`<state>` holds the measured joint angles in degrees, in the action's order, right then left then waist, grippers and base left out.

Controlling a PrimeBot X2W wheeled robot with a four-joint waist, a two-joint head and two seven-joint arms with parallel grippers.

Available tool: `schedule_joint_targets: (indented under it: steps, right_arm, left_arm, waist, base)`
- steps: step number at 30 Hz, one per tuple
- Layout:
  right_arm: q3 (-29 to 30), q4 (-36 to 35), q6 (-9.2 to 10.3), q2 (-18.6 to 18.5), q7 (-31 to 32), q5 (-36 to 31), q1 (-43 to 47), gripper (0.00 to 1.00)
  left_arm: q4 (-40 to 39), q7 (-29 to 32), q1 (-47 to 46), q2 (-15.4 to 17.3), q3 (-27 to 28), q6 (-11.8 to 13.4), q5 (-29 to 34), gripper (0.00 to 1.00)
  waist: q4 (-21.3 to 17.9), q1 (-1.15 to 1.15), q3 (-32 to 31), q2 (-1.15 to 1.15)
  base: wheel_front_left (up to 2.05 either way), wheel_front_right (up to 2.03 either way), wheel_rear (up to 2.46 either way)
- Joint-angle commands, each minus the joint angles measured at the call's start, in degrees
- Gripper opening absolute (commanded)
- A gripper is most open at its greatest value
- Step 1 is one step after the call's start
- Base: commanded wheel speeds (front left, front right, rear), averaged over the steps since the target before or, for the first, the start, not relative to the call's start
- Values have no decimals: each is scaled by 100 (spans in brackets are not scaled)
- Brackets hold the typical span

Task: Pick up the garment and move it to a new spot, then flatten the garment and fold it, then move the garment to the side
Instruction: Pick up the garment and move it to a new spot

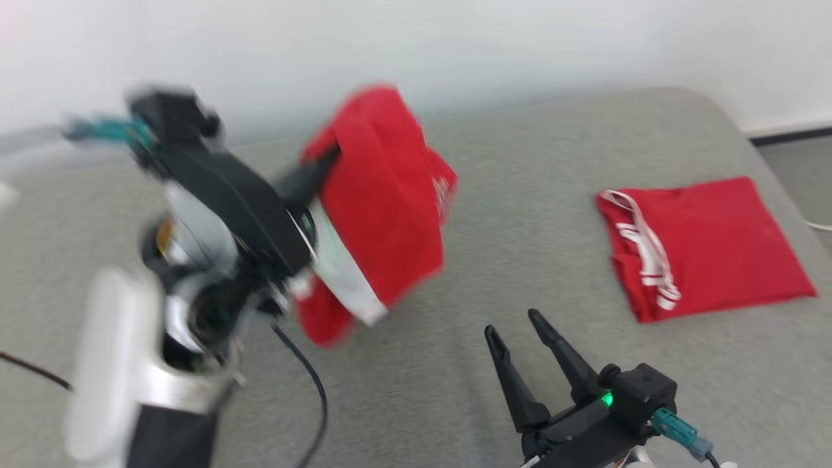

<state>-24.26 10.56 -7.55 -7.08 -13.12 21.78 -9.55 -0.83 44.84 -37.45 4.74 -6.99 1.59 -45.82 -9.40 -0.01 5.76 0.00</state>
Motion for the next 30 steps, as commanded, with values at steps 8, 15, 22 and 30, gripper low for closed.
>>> schedule_joint_targets:
  steps: [8, 15, 22, 30]
  right_arm:
    - [108, -60, 15, -62, 28, 10, 100, 100]
    - [271, -146, 15, -141, 65, -10, 223, 100]
    - [729, -284, 15, -249, 171, -115, 546, 100]
    - [1305, -557, 15, -372, 314, -229, 1073, 100]
  left_arm:
    - [1580, -1734, 1375, -173, -725, -46, 303, 0]
    - [2314, -2840, 1726, -179, -1318, 46, -137, 100]
    - [2090, -4545, 2056, -177, -1631, -169, -216, 100]
    - [1571, -5956, 3045, 199, -1304, -342, 496, 100]
  waist:
    - [-987, 1, 142, 0]
    - [-955, 1, 69, 0]
    - [-426, 1, -256, 0]
    - [302, 1, -559, 0]
  base:
    - [0, 0, 0]
    - [0, 0, 0]
    - [0, 0, 0]
    - [0, 0, 0]
